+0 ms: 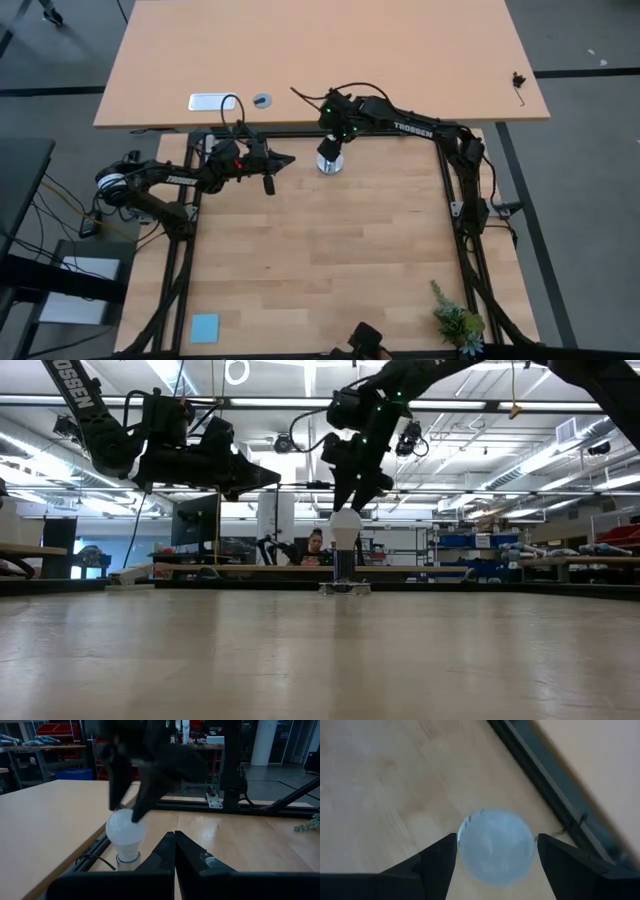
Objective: Screw lightbulb
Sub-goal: Insert the white lightbulb into the silver lamp
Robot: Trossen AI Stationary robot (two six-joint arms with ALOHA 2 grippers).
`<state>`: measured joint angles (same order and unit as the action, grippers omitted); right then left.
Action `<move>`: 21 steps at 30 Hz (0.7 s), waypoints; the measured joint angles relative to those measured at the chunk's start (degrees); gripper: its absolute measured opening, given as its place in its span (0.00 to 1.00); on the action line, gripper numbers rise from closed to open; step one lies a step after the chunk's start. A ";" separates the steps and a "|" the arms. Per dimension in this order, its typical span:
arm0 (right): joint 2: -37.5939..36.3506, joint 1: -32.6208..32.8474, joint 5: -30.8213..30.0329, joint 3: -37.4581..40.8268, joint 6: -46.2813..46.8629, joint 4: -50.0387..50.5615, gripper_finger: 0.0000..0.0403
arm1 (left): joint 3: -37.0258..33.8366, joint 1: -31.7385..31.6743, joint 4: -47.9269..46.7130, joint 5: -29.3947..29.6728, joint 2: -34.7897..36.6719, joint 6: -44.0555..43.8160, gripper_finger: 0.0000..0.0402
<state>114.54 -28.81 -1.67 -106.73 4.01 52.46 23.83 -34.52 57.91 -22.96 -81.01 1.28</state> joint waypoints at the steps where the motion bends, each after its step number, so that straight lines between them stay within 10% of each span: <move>1: 0.00 0.19 -0.02 -0.89 -1.60 -0.22 0.71 | 0.00 0.02 0.00 0.00 0.00 0.00 0.01; 12: -0.17 0.61 1.38 -1.47 -34.99 0.29 0.72 | 0.00 0.00 -0.04 0.00 0.00 0.00 0.01; 21: -0.22 -1.28 4.27 1.90 -37.24 -0.63 0.70 | 0.00 0.00 -0.05 0.00 0.00 0.00 0.01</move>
<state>114.32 -30.08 2.60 -104.83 -33.24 51.83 23.83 -34.52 57.86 -22.96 -81.01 1.28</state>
